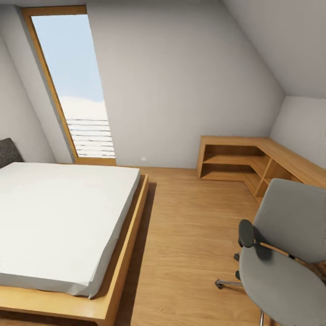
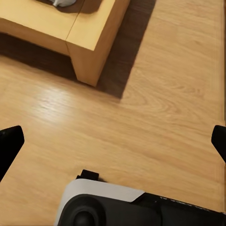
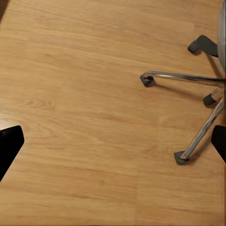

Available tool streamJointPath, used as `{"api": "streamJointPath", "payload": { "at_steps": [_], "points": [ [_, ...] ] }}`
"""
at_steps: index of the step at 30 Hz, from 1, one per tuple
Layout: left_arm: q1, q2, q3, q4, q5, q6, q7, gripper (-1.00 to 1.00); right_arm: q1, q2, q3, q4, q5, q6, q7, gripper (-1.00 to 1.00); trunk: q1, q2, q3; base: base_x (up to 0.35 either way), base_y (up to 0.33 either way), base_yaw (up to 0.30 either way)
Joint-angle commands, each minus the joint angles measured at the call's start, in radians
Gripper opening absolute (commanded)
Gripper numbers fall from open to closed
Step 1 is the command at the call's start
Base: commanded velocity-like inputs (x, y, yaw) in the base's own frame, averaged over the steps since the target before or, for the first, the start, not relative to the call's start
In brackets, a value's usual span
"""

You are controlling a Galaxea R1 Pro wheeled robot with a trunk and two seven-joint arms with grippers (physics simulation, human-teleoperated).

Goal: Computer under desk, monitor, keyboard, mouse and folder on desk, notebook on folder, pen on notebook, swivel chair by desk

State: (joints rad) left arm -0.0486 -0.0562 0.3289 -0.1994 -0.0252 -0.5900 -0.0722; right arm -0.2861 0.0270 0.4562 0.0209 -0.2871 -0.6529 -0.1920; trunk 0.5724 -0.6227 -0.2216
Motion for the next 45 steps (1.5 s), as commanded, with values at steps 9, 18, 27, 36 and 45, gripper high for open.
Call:
{"api": "streamJointPath", "payload": {
  "at_steps": [9,18,27,36,45],
  "points": [
    [-0.001,-0.001,0.009,0.0,-0.002,-0.002,-0.007,1.0,-0.001,0.001,0.009,0.002,-0.004,-0.004,-0.004,1.0,0.0,-0.001,0.005,0.0,-0.02,-0.136],
    [-0.001,-0.001,0.009,0.0,-0.002,-0.002,-0.006,1.0,-0.001,0.001,0.009,0.002,-0.003,-0.004,-0.004,1.0,0.0,-0.001,0.007,0.0,-0.002,-0.038],
    [-0.001,-0.002,0.01,0.0,-0.002,-0.002,-0.006,1.0,-0.001,0.001,0.01,0.002,-0.003,-0.005,-0.003,1.0,0.0,-0.001,0.008,0.0,0.0,-0.068],
    [-0.001,-0.002,0.01,0.0,-0.002,-0.002,-0.005,1.0,-0.001,0.001,0.009,0.002,-0.003,-0.005,-0.003,1.0,0.0,-0.001,0.01,0.038,0.0,-0.223],
    [-0.001,-0.002,0.009,0.0,-0.002,-0.002,-0.005,1.0,-0.001,0.001,0.009,0.002,-0.003,-0.005,-0.004,1.0,0.0,-0.001,0.01,0.238,0.0,-0.113]
  ]
}}
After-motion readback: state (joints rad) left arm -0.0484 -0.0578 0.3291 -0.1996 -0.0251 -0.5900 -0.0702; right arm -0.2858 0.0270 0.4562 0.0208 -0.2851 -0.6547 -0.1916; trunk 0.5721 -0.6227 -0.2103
